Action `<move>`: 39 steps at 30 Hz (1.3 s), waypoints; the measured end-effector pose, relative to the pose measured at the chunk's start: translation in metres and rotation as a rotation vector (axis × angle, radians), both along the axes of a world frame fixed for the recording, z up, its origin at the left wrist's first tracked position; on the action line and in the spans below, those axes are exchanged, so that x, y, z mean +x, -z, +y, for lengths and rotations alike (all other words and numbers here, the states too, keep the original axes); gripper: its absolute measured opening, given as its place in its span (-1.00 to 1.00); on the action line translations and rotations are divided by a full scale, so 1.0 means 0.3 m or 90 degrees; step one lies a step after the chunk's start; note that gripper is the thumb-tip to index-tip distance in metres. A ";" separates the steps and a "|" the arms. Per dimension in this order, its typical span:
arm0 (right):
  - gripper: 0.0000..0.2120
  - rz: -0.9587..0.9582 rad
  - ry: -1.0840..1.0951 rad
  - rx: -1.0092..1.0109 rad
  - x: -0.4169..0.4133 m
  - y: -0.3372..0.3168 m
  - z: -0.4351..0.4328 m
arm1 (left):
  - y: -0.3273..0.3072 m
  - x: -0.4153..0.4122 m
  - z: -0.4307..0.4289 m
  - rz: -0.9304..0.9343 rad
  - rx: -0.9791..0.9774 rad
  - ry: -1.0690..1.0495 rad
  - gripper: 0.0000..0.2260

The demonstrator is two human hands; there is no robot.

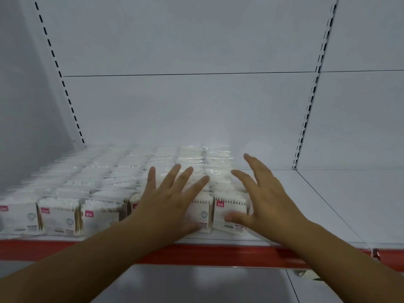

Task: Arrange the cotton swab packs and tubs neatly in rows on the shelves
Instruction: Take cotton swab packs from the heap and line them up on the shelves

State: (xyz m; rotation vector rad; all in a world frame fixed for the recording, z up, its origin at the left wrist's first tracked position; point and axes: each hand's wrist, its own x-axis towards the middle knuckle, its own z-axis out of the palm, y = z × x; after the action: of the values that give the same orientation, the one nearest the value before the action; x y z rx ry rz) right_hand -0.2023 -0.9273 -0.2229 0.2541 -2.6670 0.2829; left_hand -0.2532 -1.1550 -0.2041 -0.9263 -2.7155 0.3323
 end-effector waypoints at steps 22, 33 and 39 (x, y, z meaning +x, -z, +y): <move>-0.37 -0.135 -0.072 -0.082 -0.009 -0.130 0.011 | -0.102 0.006 0.036 -0.045 -0.024 0.005 -0.27; -0.35 -0.264 0.327 0.225 0.316 -0.432 0.661 | -0.506 0.100 0.806 -0.171 0.035 0.165 -0.41; -0.32 -0.246 0.474 0.123 0.712 -0.476 1.070 | -0.501 0.338 1.411 -0.208 0.094 0.264 -0.44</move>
State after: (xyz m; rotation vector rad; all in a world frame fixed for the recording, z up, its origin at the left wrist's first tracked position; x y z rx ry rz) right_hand 0.0113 -0.6063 -0.0802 -0.8030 -2.9297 -0.1834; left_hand -0.1518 -0.7318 -0.0537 -1.5742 -2.6756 -0.1107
